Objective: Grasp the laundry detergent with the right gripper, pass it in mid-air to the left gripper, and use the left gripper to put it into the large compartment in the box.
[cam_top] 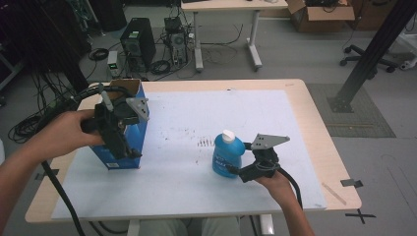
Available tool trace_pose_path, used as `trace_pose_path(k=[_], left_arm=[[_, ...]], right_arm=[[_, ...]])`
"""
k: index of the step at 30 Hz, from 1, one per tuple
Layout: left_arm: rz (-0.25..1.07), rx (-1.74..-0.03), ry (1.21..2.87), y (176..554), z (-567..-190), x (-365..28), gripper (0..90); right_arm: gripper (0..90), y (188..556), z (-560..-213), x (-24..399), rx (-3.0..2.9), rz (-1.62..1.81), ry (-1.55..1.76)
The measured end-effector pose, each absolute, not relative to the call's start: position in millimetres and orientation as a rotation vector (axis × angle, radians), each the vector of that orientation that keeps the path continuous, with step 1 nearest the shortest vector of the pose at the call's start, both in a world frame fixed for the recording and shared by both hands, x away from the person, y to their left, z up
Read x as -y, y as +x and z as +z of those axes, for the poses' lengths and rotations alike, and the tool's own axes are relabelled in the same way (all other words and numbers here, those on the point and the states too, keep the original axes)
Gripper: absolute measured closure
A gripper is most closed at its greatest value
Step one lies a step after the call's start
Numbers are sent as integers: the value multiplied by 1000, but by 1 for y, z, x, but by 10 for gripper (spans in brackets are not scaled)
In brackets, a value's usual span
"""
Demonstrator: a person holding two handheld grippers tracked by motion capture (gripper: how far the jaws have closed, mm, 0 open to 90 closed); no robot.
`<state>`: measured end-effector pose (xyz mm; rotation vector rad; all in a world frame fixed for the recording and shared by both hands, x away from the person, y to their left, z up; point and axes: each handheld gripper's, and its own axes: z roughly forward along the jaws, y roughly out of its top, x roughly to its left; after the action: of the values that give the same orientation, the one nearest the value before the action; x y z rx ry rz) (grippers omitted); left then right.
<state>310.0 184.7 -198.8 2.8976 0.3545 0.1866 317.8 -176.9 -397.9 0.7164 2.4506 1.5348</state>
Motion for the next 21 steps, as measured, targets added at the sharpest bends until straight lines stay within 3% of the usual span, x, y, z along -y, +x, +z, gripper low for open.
trace_pose_path(k=[21], left_arm=[[187, -359, 2896, 310, -199, -186, 52]], right_arm=[[84, 325, -404, 164, -2429, 1570, 715]])
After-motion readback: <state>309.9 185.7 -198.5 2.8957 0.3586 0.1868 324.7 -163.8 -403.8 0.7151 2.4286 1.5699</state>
